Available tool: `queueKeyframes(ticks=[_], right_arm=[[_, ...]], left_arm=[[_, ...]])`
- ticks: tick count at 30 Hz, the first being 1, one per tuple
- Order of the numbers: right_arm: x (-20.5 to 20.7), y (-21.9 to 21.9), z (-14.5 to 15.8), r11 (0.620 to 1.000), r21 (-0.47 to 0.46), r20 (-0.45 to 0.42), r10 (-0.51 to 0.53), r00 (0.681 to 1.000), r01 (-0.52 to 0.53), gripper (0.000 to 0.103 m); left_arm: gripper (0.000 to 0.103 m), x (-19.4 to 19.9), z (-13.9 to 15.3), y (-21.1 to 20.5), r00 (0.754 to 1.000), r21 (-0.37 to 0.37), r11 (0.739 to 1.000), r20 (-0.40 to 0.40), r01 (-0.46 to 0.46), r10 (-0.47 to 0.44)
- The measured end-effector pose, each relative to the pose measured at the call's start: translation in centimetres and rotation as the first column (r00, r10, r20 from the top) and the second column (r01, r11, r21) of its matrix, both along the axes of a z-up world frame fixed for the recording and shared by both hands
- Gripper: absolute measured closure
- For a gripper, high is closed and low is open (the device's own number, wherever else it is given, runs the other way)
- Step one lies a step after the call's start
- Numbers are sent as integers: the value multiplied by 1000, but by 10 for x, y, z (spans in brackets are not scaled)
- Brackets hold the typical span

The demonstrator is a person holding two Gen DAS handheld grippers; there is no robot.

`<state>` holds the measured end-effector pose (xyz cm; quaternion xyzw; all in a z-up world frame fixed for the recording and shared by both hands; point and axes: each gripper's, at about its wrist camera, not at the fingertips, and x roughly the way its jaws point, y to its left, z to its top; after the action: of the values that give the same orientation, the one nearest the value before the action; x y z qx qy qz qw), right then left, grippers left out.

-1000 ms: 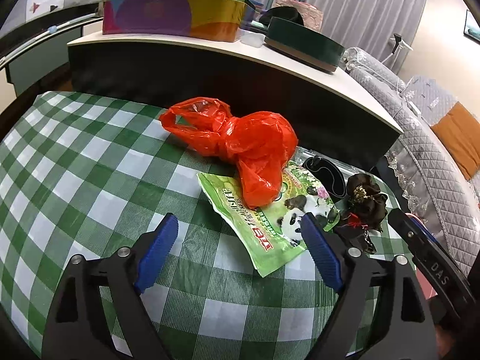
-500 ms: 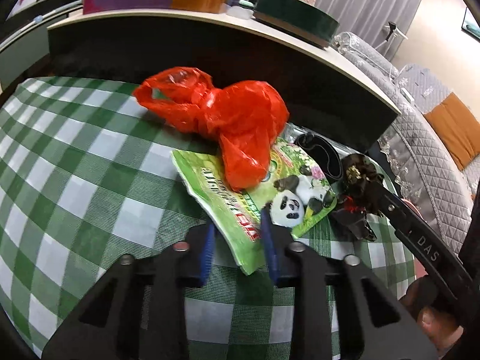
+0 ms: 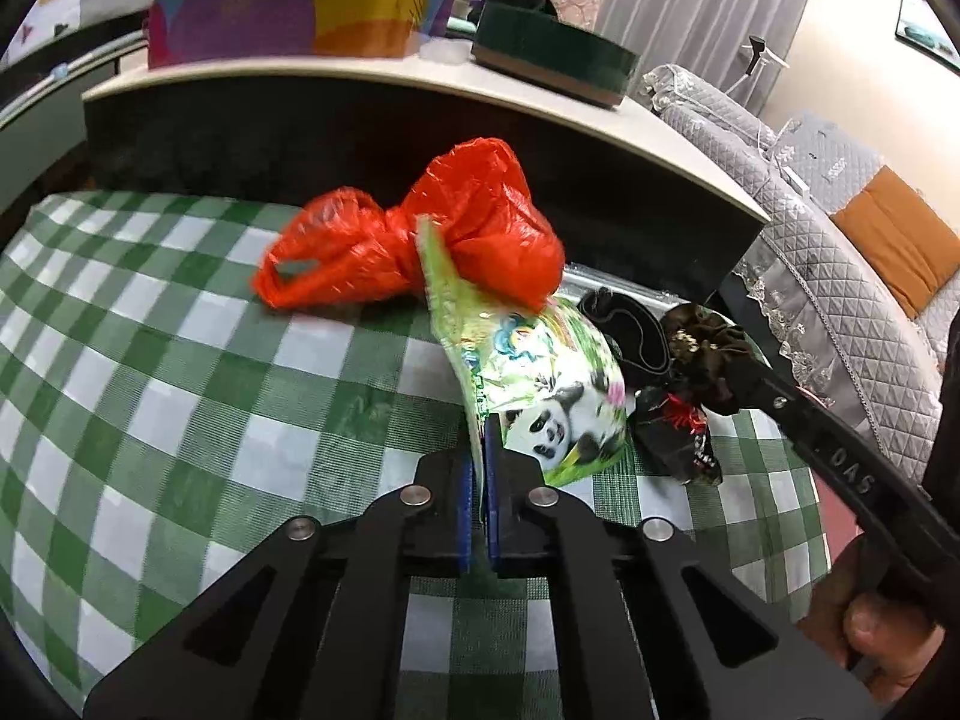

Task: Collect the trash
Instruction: 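Grasp the green panda snack bag with the left tool while the right tool grasps the brown scrunchie, then carry the snack bag and scrunchie over the pink bin and release both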

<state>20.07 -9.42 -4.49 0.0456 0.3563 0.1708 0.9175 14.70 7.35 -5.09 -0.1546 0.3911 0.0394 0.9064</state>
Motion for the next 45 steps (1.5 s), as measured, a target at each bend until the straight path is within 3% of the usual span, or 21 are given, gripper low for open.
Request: queueKeyframes(ticks=[16,26,45], right_arm=[[-70,-28,35,1000,-3,87,-13,996,13,92],[-105,-54,59,1000,-1,144,-28,989,29,92],[-140,-141,82,989,23,196,-146,970,145,92]], left_arm=[[101,-48,37,-6,995,93,996,97,2,-11],[101,-69,59,-32,990,132,991,130,34,-51],[101,-77,79,-84,977,176,979,166,102,-132]])
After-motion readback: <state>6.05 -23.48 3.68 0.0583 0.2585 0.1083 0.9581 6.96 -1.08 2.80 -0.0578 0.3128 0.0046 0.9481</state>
